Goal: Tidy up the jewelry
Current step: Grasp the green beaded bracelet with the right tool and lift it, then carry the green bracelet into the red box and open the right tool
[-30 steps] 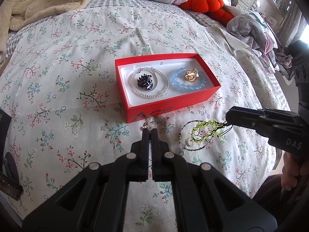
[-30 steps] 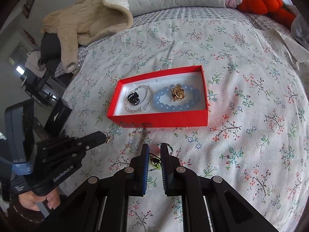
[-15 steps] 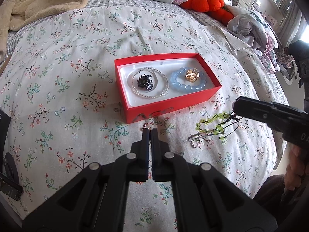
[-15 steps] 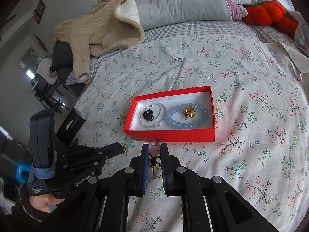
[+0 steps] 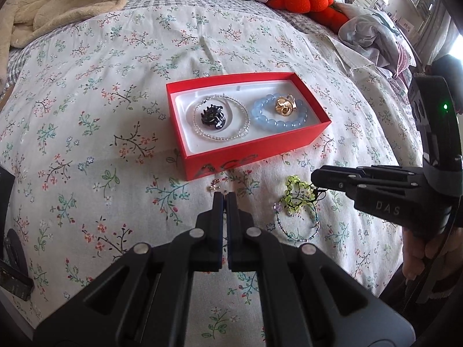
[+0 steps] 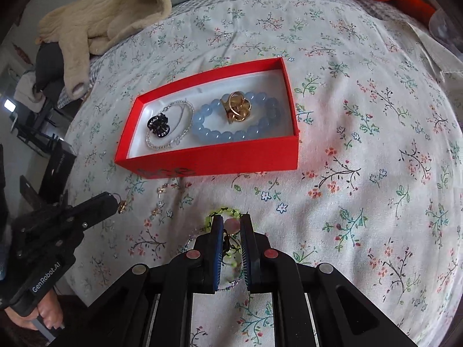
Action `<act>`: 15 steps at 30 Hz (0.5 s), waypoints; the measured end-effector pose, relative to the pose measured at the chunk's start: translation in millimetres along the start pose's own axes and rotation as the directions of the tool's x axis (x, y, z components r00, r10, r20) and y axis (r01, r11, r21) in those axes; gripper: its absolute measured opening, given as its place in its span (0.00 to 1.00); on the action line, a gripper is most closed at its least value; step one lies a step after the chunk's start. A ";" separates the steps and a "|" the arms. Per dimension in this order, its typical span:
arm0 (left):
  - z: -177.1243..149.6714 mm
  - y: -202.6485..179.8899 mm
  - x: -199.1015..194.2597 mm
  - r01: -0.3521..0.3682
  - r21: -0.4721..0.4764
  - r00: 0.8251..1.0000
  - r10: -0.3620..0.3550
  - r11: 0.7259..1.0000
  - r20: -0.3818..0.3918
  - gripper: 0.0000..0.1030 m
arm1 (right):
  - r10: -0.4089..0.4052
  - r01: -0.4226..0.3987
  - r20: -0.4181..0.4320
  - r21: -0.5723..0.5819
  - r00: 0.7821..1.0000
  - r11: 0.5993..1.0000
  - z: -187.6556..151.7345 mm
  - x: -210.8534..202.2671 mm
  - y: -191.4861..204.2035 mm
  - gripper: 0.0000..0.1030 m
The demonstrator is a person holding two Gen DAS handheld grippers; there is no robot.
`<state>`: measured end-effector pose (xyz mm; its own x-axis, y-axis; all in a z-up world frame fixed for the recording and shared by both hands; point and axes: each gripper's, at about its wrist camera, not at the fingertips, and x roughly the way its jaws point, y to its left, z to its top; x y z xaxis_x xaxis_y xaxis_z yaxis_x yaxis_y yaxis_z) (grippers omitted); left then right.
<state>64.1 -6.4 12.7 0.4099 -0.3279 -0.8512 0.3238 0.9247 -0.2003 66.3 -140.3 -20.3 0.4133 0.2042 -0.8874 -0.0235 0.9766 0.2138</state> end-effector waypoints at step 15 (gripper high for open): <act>23.8 13.6 -26.5 0.112 -0.074 0.992 -0.107 0.991 0.068 0.02 | 0.082 -0.082 0.188 -0.011 0.979 0.997 16.6 -68.3 4.9 0.11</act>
<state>77.9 10.2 44.1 0.4297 -0.4374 -0.7899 0.3038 0.8939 -0.3297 53.1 -150.6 48.2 0.5740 0.2674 -0.7740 -0.0669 0.9573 0.2811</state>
